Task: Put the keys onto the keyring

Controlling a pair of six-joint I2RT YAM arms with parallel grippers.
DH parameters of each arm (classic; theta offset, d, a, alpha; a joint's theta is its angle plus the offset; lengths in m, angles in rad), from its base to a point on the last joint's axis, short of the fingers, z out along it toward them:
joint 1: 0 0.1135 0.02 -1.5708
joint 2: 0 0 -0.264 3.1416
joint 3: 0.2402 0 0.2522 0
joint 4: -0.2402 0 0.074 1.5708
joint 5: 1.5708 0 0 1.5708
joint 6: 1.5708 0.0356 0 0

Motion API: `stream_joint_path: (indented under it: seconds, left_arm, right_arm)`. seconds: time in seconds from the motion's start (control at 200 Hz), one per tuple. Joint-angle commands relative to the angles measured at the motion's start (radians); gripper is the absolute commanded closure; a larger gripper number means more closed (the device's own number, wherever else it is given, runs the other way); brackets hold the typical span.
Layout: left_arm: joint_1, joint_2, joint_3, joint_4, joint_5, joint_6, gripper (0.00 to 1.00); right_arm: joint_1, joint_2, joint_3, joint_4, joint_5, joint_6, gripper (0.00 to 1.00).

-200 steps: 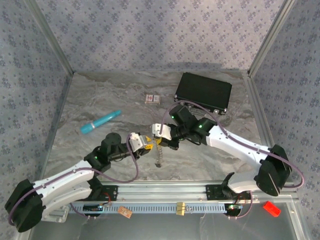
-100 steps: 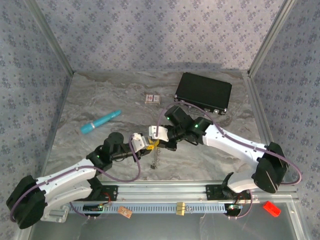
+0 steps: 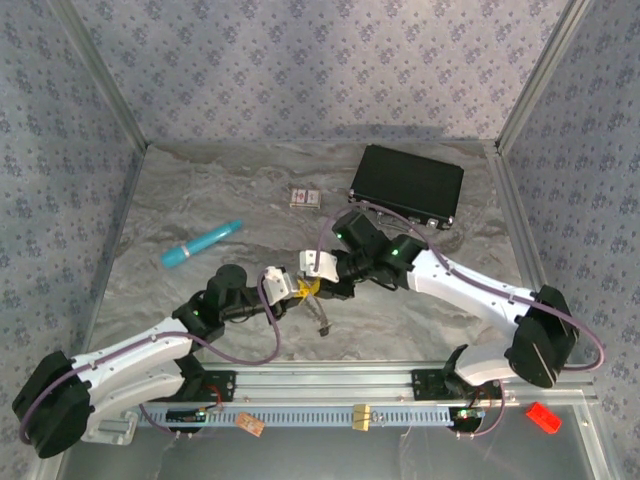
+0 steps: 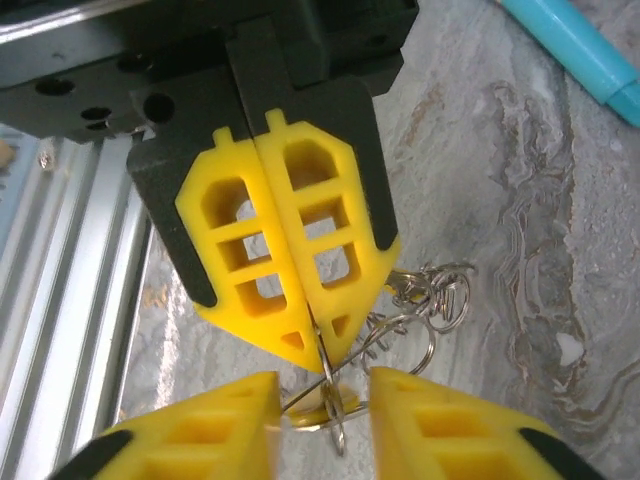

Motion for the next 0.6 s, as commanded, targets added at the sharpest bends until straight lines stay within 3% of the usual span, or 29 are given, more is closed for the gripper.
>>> stream_joint_path:
  seconds: [0.0, 0.425, 0.595]
  left_arm:
    - [-0.007, -0.022, -0.008, 0.104, 0.012, -0.022, 1.00]
    - [-0.006, -0.024, -0.020, 0.125, 0.030, -0.017, 1.00]
    - [-0.007, -0.027, -0.024, 0.137, 0.034, -0.021, 1.00]
  right_arm:
    - [-0.045, -0.055, -0.063, 0.100, -0.108, 0.103, 0.65]
    - [-0.064, -0.069, -0.110, 0.154, -0.127, 0.156, 0.66]
    - [-0.058, -0.059, -0.108, 0.187, -0.153, 0.160, 0.73]
